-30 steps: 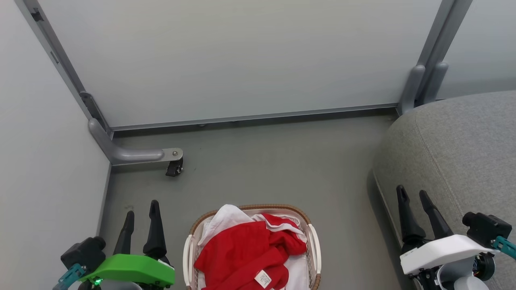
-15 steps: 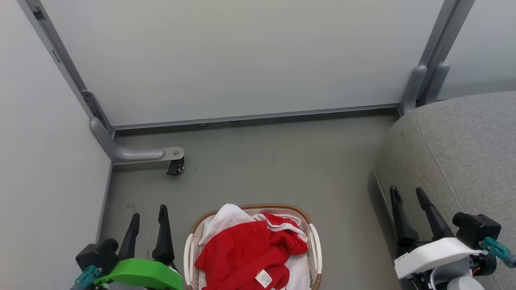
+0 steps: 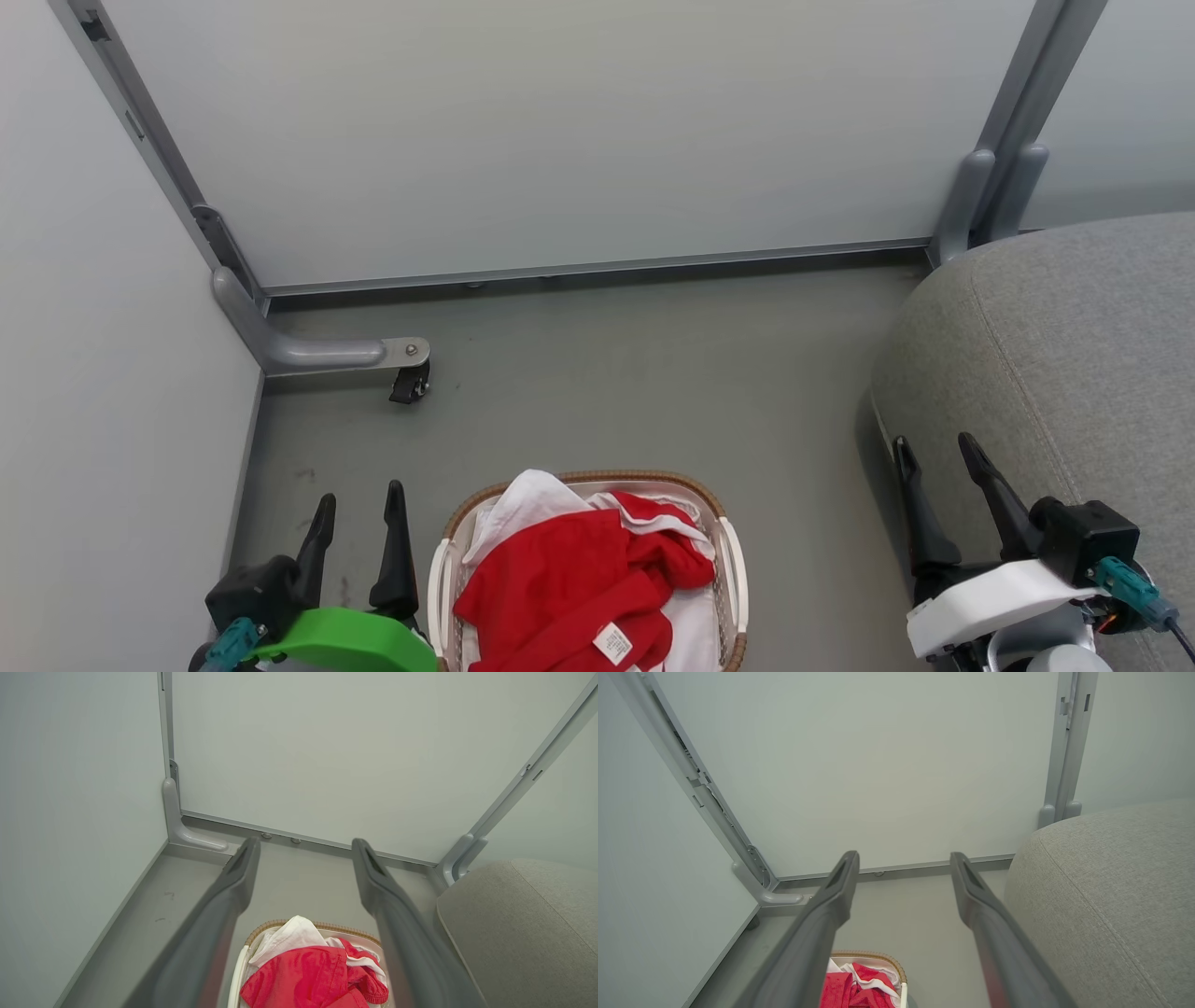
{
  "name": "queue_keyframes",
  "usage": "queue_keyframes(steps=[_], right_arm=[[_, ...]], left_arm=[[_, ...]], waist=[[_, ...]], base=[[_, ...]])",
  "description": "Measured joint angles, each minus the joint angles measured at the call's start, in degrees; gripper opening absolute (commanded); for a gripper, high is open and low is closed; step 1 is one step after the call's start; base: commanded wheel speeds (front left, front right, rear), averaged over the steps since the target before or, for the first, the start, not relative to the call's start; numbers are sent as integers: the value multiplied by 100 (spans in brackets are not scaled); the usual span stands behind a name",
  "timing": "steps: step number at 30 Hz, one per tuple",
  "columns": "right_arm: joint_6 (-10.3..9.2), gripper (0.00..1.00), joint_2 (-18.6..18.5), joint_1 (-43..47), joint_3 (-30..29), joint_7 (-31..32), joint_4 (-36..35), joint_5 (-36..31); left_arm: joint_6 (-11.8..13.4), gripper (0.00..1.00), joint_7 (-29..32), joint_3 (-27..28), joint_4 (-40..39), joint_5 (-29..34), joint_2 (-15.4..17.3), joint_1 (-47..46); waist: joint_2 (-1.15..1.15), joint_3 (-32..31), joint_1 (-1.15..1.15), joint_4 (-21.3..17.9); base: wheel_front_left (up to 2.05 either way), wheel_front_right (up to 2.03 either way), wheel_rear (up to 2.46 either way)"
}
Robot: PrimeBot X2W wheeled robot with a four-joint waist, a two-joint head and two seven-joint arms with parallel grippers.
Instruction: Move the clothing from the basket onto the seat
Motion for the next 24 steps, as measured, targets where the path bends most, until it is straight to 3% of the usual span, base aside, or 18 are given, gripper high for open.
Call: queue_keyframes(steps=[24], right_arm=[[0, 100, -10, 36, 13, -265, 210, -957]], left_arm=[[59, 100, -259, -188, 178, 736, 7, 53]], waist=[[0, 21, 0, 60]], base=[[0, 0, 0]])
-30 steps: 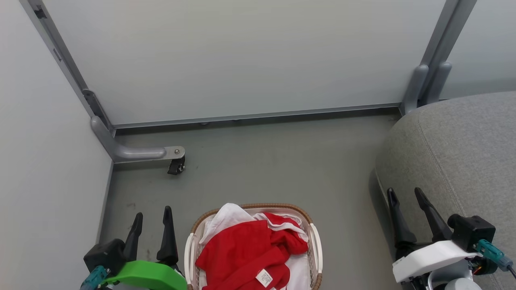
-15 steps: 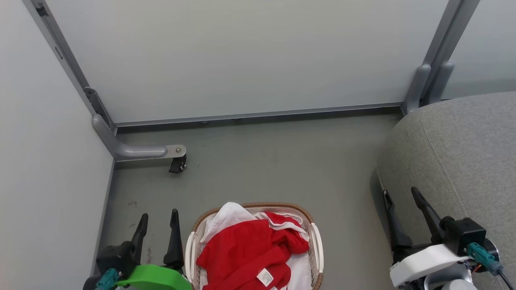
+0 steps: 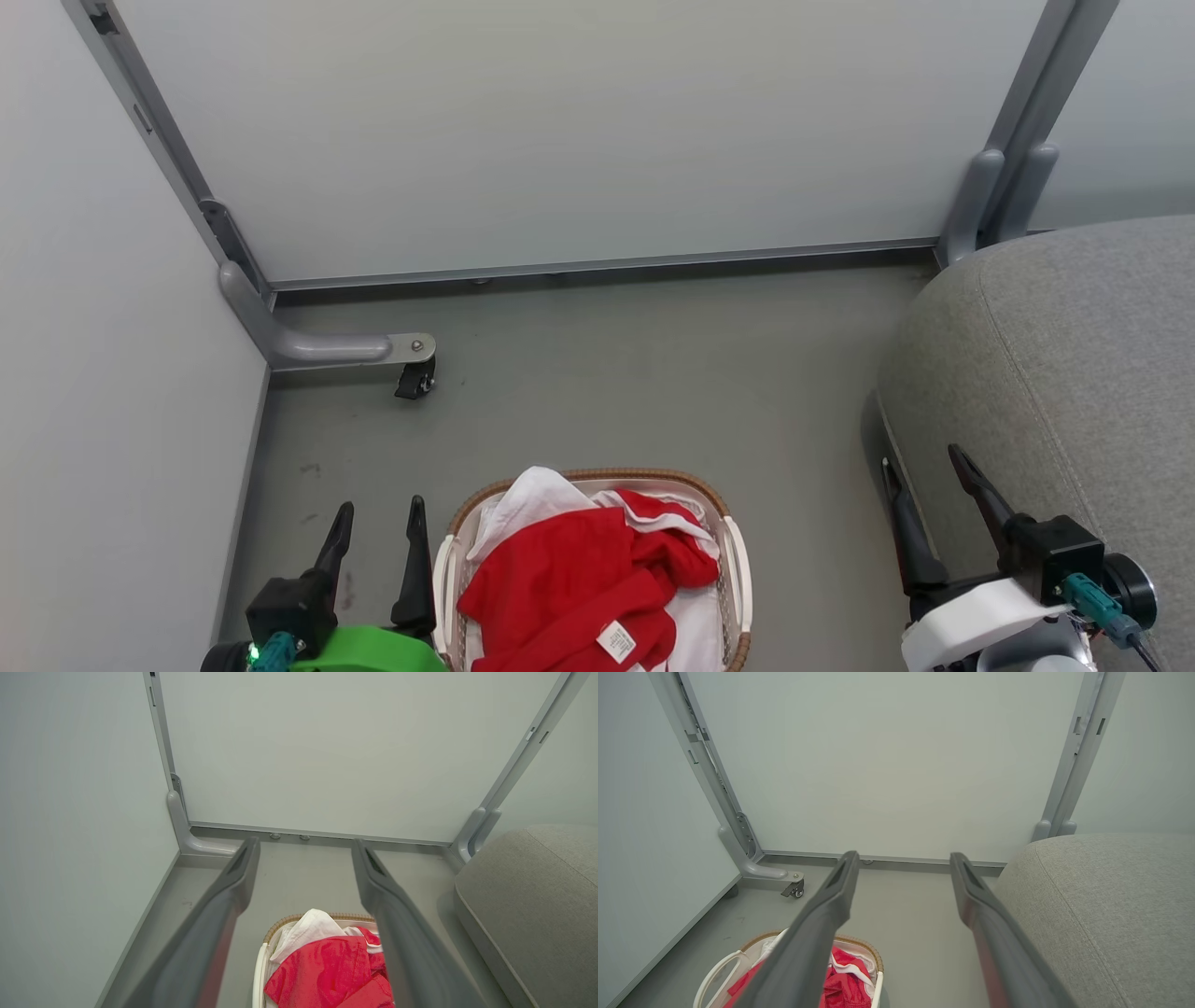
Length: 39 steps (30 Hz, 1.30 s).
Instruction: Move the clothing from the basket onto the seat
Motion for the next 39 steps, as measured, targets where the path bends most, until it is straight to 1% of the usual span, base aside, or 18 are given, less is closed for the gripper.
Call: queue_keyframes(steps=[4, 27, 32, 37, 39], right_arm=[[1, 100, -1, -1, 0, -33, 40, -156], [1, 100, -2, -18, -33, -33, 71, -146], [1, 100, -2, -59, -25, -34, 7, -152], [1, 100, -2, -196, -40, -34, -89, -216], [1, 100, -3, -305, -45, -33, -130, -253]], left_arm=[[8, 100, -33, -27, 29, 98, 0, 5], [-1, 100, -45, -24, 89, 109, 2, 5], [-24, 100, -45, -131, 133, 83, 3, -13], [-79, 100, -46, -347, 417, 143, 3, -393], [-89, 100, -48, -413, 571, 46, 3, -617]], waist=[[0, 2, 0, 15], [0, 32, 0, -9], [0, 107, 0, -38], [0, 304, 0, -91], [0, 422, 0, -116]], base=[[0, 0, 0], [0, 0, 0], [0, 0, 0], [0, 0, 0], [0, 0, 0]])
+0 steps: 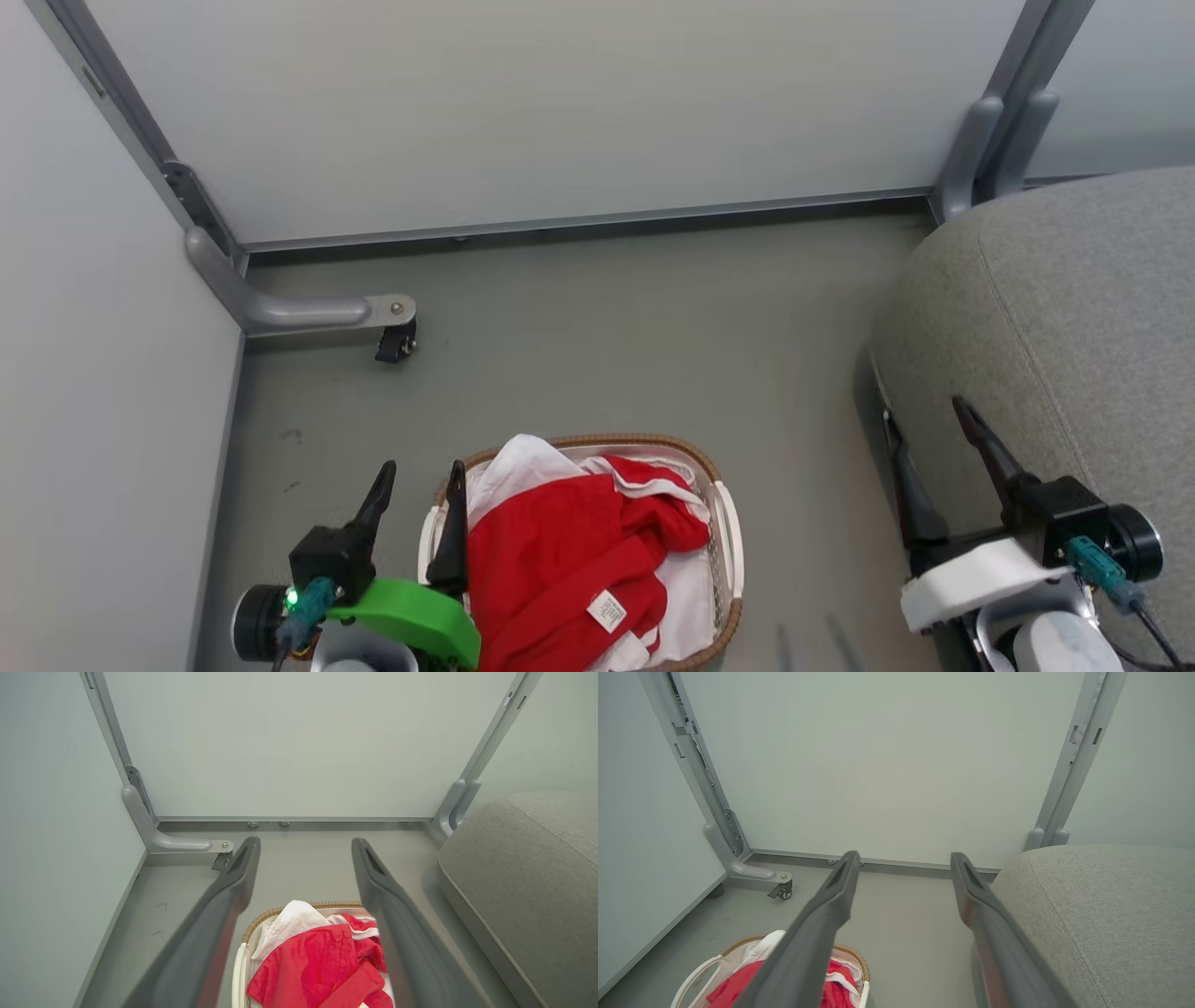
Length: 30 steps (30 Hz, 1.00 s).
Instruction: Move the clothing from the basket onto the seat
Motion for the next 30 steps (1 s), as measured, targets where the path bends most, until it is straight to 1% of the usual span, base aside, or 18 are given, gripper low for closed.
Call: queue_keyframes(steps=[2, 8, 12, 18, 24, 30], right_arm=[[0, 100, -1, -153, 4, 0, -52, 0], [2, 100, -3, -677, 64, -1, -261, 51], [2, 100, -4, -1043, 118, -1, -369, 151], [2, 100, -8, -1415, 205, -1, -468, 253], [2, 100, -9, -1602, 285, -1, -667, 378], [2, 100, -11, -1733, 357, -1, -821, 482]], left_arm=[[-15, 100, 0, -69, 250, -105, 0, -231], [-69, 100, 0, -401, 1235, -88, 0, -1099], [-158, 100, -1, -722, 2035, 177, -2, -1641], [-297, 100, 0, -1259, 2974, 446, -4, -2251], [-366, 100, 0, -1750, 3570, 597, -7, -2633], [-376, 100, 36, -2203, 4134, 656, -8, -3064]], waist=[[0, 139, 0, -30], [0, 711, 0, -179], [0, 1164, 0, -303], [0, 1875, 1, -517], [0, 2525, 1, -765], [0, 3091, 1, -1030]], base=[[0, 0, 0], [0, 0, 0], [0, 0, 0], [0, 0, 0], [0, 0, 0], [0, 0, 0]])
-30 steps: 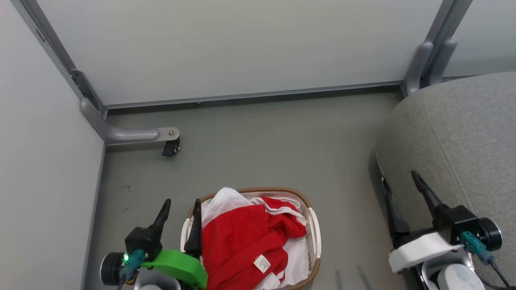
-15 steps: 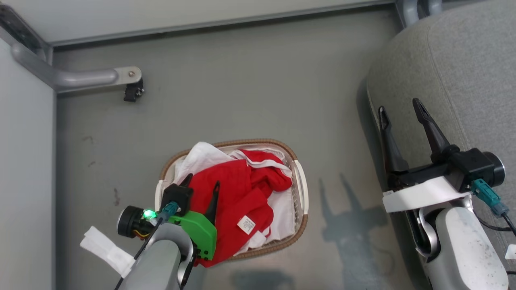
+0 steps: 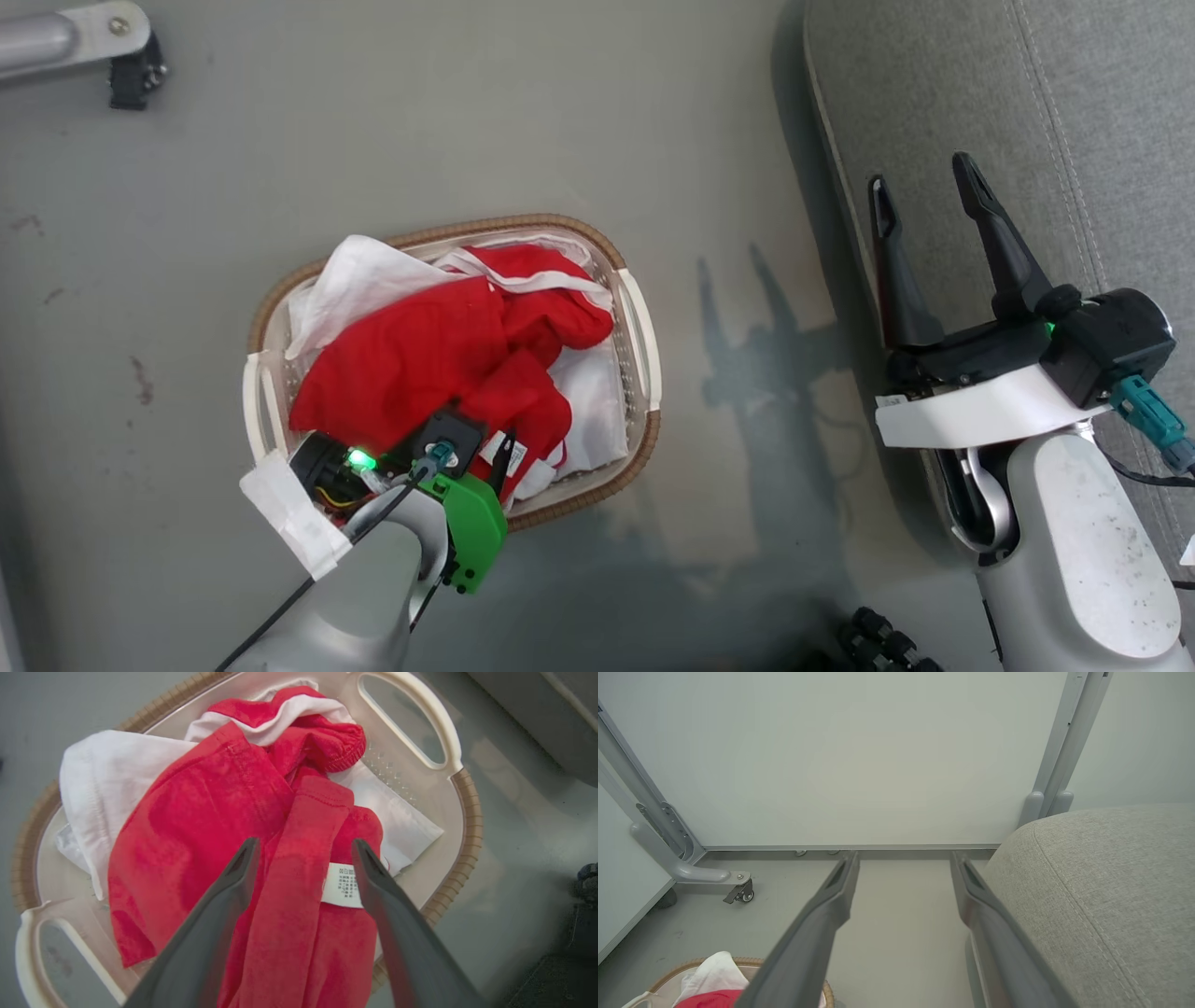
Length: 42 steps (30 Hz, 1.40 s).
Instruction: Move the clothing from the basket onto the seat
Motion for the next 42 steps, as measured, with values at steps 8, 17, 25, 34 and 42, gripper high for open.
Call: queue_keyframes(steps=[8, 17, 25, 34, 42], right_arm=[[0, 100, 0, -107, 151, 0, -29, 164], [0, 100, 1, -205, 198, 0, -51, 276], [0, 100, 2, -278, 298, 0, -15, 343], [0, 100, 4, -213, 234, 0, 153, 223], [0, 100, 8, 63, -64, 0, 320, -148]], left_arm=[[73, 100, 118, -186, 565, -23, 1, -455], [463, 100, 96, -54, 851, -159, 145, -750], [465, 46, 270, 5, 953, -341, 207, -755], [302, 0, 31, -14, 859, -517, 118, -411], [208, 0, -24, 134, -46, -770, 51, 120]], waist=[[0, 594, 0, -331], [0, 978, 0, -568], [0, 1062, 0, -626], [0, 776, -1, -537], [0, 177, 0, -299]], base=[[0, 0, 0], [0, 0, 0], [0, 0, 0], [0, 0, 0], [0, 0, 0]])
